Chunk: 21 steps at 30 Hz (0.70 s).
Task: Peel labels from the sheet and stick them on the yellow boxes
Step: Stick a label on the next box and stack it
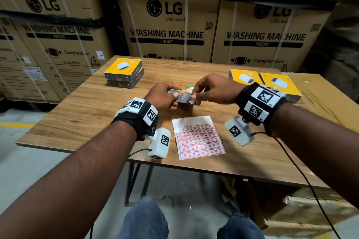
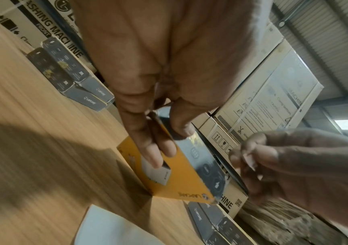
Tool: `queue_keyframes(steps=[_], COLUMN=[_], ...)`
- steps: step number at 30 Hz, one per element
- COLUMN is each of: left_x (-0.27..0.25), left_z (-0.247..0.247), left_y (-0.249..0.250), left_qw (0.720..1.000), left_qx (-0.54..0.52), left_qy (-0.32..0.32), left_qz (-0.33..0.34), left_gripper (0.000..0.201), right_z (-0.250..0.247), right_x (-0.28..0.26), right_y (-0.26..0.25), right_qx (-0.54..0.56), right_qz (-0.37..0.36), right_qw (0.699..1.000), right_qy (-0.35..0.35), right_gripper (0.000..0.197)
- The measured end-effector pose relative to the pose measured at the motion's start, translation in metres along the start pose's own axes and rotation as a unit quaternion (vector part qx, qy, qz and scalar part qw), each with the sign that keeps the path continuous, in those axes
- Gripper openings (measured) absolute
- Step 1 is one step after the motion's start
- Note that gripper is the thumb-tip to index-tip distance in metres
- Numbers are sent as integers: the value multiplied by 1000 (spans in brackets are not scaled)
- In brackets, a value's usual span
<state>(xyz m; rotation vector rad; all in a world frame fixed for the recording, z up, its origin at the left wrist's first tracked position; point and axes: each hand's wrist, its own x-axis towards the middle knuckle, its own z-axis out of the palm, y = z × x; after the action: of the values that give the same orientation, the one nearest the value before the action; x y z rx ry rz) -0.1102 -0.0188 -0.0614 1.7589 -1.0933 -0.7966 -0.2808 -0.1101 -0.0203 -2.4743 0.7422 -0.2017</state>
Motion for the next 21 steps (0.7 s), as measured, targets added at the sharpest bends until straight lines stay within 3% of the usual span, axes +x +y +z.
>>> queue_keyframes(steps=[2,6,21], left_x=[-3,-8,-11], left_z=[1,4,5], left_y=[2,4,11], left_qw=[1000,1000,1000], left_qx=[12,15,13], left_qy=[-5,-14,-11], left_qz=[3,8,-6], left_gripper=[30,31,30], right_z=[-7,-10,-6], right_x=[3,14,33], right_y=[-9,-17,-40], right_qx=[-105,-215,-272], right_qz=[-18,-39,-39], right_qw=[994,976,961], right_qy=[28,11,10], right_gripper=[13,21,19])
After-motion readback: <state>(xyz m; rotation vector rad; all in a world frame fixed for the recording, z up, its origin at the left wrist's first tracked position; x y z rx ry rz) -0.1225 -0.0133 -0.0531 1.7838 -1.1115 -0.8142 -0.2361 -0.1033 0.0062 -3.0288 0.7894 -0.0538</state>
